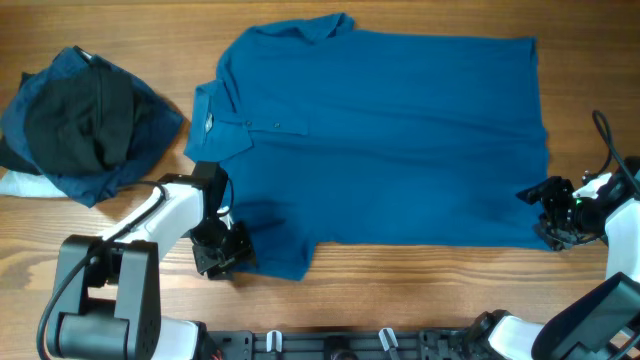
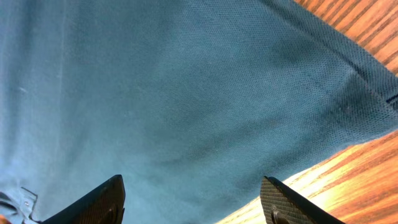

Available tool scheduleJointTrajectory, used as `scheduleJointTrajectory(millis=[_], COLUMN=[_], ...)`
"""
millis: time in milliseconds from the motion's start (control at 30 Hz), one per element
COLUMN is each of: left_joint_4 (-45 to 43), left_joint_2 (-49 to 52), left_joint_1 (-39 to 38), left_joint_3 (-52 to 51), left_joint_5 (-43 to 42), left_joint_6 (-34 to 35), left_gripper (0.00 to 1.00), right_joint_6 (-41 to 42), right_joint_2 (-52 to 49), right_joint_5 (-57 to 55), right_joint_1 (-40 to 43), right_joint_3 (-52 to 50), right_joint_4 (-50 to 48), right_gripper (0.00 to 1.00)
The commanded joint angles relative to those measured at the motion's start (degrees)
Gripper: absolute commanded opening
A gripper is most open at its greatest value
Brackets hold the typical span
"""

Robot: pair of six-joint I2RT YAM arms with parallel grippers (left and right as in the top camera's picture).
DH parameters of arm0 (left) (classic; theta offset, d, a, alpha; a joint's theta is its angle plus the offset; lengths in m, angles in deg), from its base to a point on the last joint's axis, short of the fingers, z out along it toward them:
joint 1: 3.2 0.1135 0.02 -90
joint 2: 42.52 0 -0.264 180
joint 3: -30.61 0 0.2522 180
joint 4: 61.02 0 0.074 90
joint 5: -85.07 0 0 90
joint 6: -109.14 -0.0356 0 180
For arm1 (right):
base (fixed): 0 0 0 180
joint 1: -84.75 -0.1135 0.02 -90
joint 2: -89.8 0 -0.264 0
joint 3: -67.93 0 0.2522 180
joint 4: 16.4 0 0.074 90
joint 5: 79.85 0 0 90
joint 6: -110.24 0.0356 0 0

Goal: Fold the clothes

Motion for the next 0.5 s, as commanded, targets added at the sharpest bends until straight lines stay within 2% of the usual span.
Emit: scheduleJointTrajectory(millis=[0, 33, 67, 100, 167, 233, 400, 433, 467], left_joint_4=[-3.3, -3.4, -3.4, -3.5, -3.7, -4.4, -7.5, -8.2, -8.2], left_joint_2=[-0.4, -0.4, -0.4, -0.4, -0.4, -0.3, 0.5, 0.7, 1.0], left_joint_1=[-0.2, -0.2, -0.2, -0.2, -0.3, -1.3, -6.4, -7.7, -9.3], left_joint_3=[-0.4, -0.4, -0.4, -0.4, -0.4, -0.4, -0.4, -0.4, -0.4], left_joint_5=[-1.0, -1.0, -1.4, -3.1, -5.5, -5.7, -5.7, -5.6, -5.6], left_joint_6=[2.3, 2.8, 2.8, 2.8, 2.8, 4.6, 9.3, 10.2, 11.9], left_gripper=[0.38, 0.39, 0.52, 0.60, 0.66, 0.67, 0.52, 0.47, 0.37], right_joint_6=[-1.1, -1.0, -1.0, -1.0, -1.0, -1.0, -1.0, -1.0, -1.0], right_joint_2=[0.3, 0.3, 0.3, 0.3, 0.3, 0.3, 0.3, 0.3, 0.3], right_joint_5=[-1.3, -1.3, -1.3, -1.3, -1.3, -1.3, -1.3, -1.3, -1.3], right_joint_1=[-0.2, -0.2, -0.2, -0.2, -0.2, -0.2, -0.2, -0.2, -0.2], right_joint_3=[-0.3, -0.3, -0.3, -0.3, -0.3, -0.3, -0.3, -0.3, -0.3], right_joint_4=[-0.6, -0.6, -0.7, -0.8, -0.8, -0.8, -0.8, -0.7, -0.6], right_gripper=[0.70, 0.70, 0.70, 0.70, 0.70, 0.70, 0.70, 0.70, 0.70])
